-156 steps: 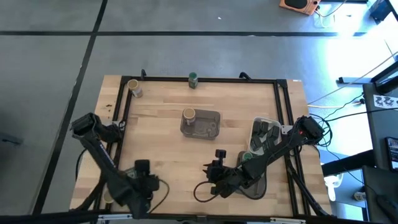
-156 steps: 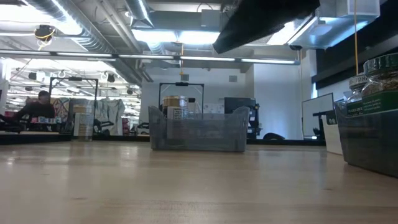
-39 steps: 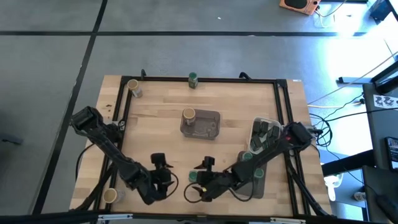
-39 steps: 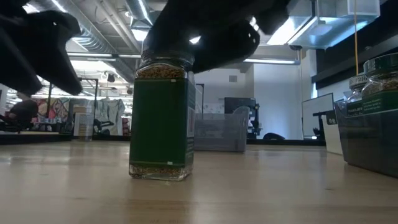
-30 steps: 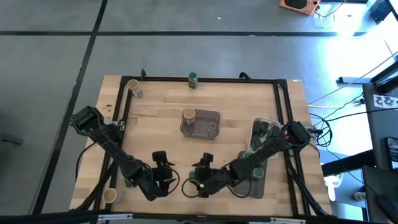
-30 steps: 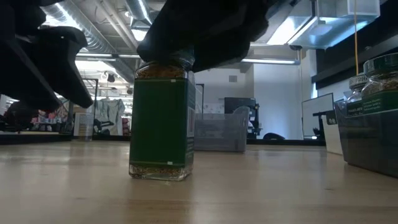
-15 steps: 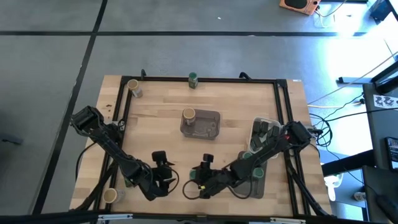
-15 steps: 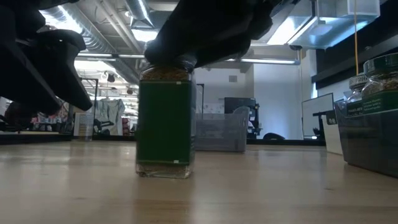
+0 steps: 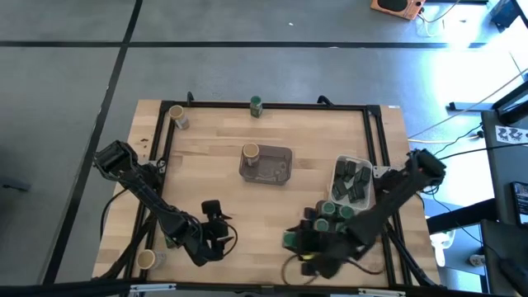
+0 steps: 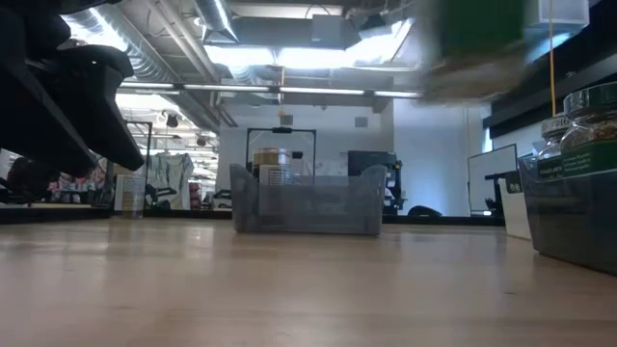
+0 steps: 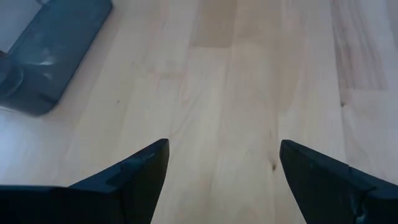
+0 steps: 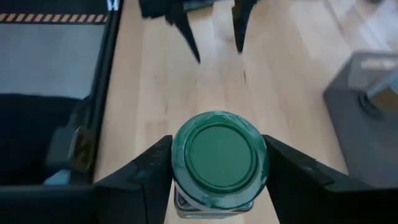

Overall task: Sort spices by type
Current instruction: Put the bottom green seasoning bottle into the bottom black bin, then put the black seasoning can into the white bin

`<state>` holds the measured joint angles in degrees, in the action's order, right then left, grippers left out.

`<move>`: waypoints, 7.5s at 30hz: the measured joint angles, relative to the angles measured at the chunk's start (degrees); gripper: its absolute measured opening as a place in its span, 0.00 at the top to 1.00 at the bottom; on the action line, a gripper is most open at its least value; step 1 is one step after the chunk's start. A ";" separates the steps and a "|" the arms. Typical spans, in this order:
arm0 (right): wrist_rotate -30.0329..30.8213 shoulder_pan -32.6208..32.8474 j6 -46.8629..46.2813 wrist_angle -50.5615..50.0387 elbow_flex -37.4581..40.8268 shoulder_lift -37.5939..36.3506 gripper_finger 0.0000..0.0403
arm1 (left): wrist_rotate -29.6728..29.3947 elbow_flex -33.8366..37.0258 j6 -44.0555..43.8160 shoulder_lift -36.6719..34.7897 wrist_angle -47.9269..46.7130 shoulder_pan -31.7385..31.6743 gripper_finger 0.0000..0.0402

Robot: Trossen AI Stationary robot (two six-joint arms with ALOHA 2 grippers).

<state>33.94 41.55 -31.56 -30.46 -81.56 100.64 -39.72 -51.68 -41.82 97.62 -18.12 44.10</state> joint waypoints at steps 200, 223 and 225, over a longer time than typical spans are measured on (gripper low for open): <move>8.39 -8.20 6.56 -7.03 -10.16 18.50 0.16 | 28.17 -8.38 3.36 -2.51 -22.54 -17.18 0.25; 8.36 -8.20 6.54 -7.10 -10.16 18.50 0.16 | 26.54 -10.82 35.54 -2.57 -18.88 -11.84 0.18; 8.33 -8.20 6.55 -7.10 -10.16 18.50 0.16 | 24.81 -10.84 35.96 -2.58 -18.87 -11.89 0.13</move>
<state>42.27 33.34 -25.01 -37.56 -91.72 119.13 -14.91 -62.52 -5.86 95.04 -36.99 32.21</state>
